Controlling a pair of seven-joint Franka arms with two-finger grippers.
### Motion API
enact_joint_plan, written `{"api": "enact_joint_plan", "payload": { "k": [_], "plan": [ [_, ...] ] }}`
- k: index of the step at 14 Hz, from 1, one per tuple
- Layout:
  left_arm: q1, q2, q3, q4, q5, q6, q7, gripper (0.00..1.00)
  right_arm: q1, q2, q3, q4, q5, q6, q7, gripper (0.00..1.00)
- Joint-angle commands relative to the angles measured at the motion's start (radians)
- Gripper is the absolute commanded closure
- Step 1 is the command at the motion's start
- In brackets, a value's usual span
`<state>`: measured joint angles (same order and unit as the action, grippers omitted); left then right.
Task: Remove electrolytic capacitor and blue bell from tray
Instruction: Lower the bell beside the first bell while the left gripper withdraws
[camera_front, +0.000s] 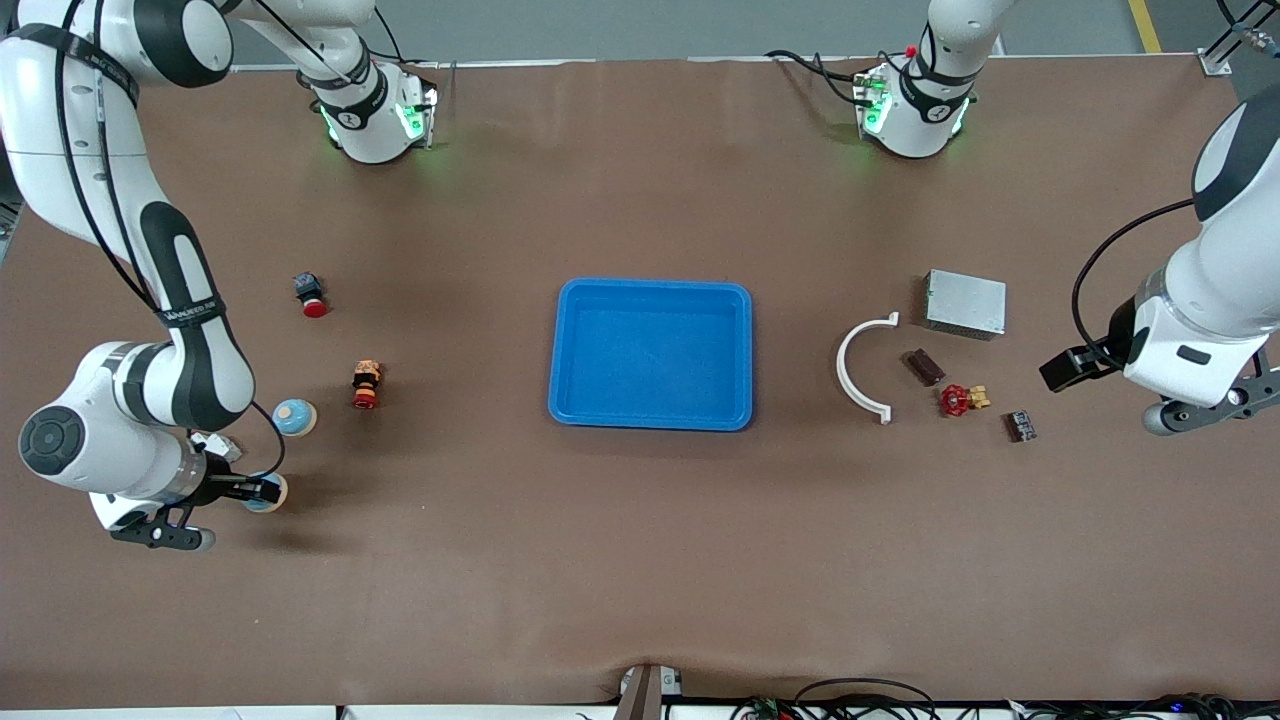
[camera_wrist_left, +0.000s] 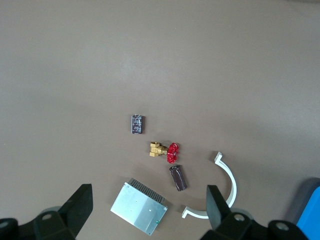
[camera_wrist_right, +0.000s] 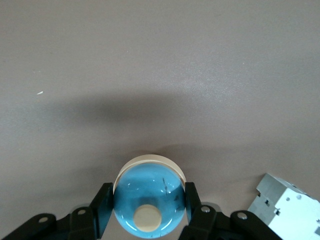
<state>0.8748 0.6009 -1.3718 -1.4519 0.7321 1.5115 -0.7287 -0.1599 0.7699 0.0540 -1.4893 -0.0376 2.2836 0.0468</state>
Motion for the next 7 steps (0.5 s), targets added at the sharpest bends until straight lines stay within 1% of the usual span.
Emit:
{"api": "enact_joint_plan", "payload": {
  "k": [1,3,7],
  "plan": [
    [0.035,-0.019,-0.039,0.013,-0.017,-0.028,0.021,0.00,-0.027,0.015,0.021,-0.002,0.015,0.028,-0.015,1.00],
    [0.052,-0.019,-0.058,0.012,-0.017,-0.028,0.021,0.00,-0.029,0.026,0.021,0.001,0.015,0.031,-0.015,1.00],
    [0.050,-0.018,-0.069,0.013,-0.016,-0.039,0.025,0.00,-0.035,0.040,0.021,0.001,0.015,0.048,-0.015,1.00]
  ]
}}
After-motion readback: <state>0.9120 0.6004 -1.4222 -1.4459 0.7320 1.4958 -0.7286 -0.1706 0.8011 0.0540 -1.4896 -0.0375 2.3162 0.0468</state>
